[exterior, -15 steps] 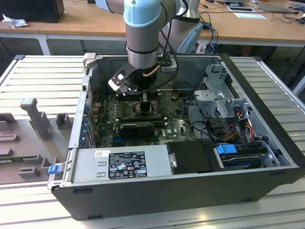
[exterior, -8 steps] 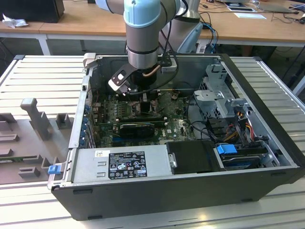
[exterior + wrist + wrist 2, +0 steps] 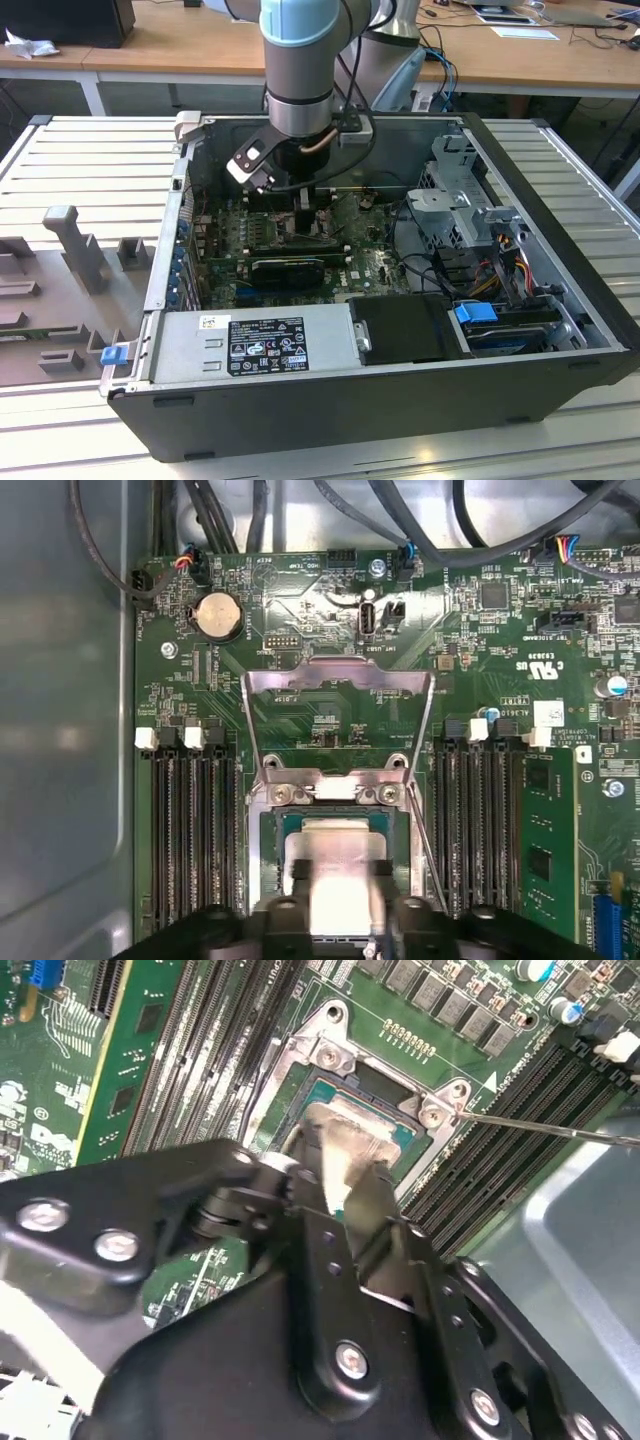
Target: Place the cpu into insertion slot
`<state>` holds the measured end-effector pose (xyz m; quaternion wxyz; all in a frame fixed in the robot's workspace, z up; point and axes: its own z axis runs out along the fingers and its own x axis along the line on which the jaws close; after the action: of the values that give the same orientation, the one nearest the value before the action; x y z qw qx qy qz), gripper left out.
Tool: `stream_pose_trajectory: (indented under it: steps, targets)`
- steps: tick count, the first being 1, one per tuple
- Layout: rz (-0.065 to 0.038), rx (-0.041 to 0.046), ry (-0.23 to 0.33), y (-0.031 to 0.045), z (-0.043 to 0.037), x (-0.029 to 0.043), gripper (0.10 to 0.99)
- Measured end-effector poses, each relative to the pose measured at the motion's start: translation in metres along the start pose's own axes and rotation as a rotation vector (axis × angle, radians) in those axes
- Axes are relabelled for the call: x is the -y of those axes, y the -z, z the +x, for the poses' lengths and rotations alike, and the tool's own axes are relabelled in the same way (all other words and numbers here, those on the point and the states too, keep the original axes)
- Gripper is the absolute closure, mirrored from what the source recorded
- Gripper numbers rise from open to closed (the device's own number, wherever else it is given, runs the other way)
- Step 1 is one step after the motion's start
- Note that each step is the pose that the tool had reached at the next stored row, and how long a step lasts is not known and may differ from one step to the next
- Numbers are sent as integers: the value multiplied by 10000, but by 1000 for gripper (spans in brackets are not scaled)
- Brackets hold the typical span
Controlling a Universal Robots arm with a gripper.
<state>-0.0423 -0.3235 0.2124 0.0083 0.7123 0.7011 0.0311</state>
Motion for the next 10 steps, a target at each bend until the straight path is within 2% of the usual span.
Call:
stream_pose_trajectory:
  steps: [2,4,10]
  targets:
    - [0,56,2,15,0,-1,867]
    - [-1,74,3,36,1,-2,980]
    - [-1,76,1,133,5,-7,980]
